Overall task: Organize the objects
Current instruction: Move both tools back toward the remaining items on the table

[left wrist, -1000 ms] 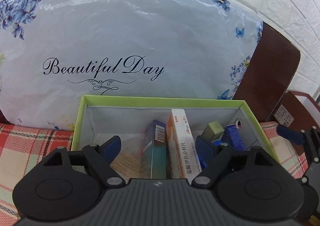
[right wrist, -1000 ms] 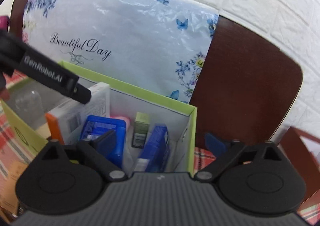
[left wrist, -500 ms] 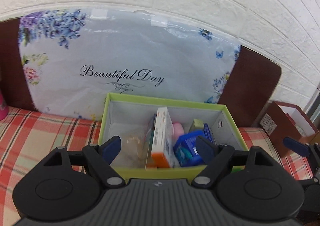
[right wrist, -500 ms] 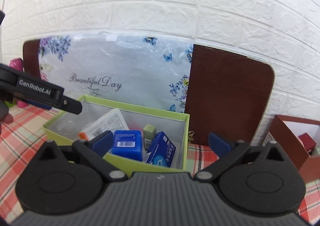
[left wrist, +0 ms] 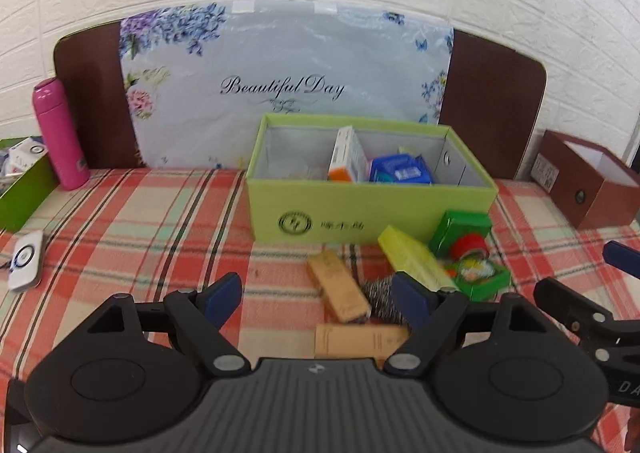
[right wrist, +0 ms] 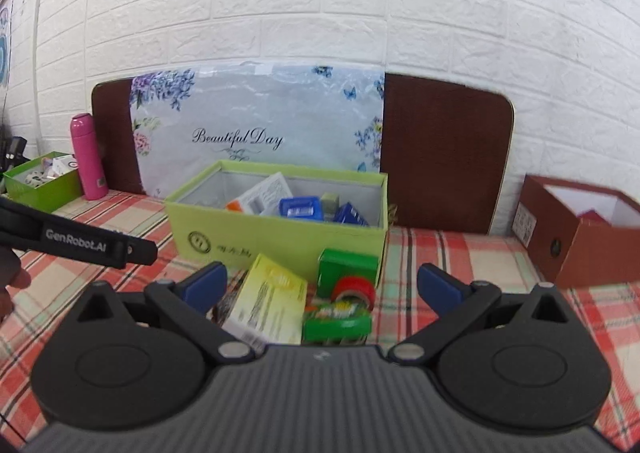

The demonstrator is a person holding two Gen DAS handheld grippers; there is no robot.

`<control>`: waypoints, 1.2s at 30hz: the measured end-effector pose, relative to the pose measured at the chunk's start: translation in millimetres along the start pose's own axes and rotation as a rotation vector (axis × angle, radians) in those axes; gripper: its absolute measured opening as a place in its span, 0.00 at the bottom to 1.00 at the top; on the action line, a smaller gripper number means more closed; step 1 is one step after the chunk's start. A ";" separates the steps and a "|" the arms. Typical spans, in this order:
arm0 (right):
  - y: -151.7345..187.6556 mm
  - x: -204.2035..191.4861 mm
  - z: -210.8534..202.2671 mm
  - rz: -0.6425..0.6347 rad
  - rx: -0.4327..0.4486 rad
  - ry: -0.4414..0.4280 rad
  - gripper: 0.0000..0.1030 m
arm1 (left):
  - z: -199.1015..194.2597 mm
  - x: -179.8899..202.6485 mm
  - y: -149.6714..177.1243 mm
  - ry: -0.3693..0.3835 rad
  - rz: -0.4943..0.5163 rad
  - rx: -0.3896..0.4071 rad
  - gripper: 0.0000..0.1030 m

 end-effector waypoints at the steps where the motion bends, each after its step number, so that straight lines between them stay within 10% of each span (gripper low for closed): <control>1: 7.6 0.7 -3.5 0.011 -0.011 0.001 1.00 | -2.0 0.5 6.4 -0.005 0.000 -0.002 0.83; 16: 82.4 -3.8 -18.2 0.098 -0.166 -0.007 1.00 | -3.0 -10.9 65.1 -0.018 -0.081 -0.106 0.83; 36: 28.4 -25.5 99.9 0.241 -0.282 -0.204 1.00 | -4.3 -46.1 73.5 0.080 -0.157 -0.124 0.83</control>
Point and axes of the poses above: each gripper's, at about its wrist camera, not at the fingertips, and z roughly the way its jaws point, x to its right, y to its underside, the point moved 1 cm from there along z, roughly the way its jaws point, and after that the axes turned 11 degrees about y, right-handed, at the moved point
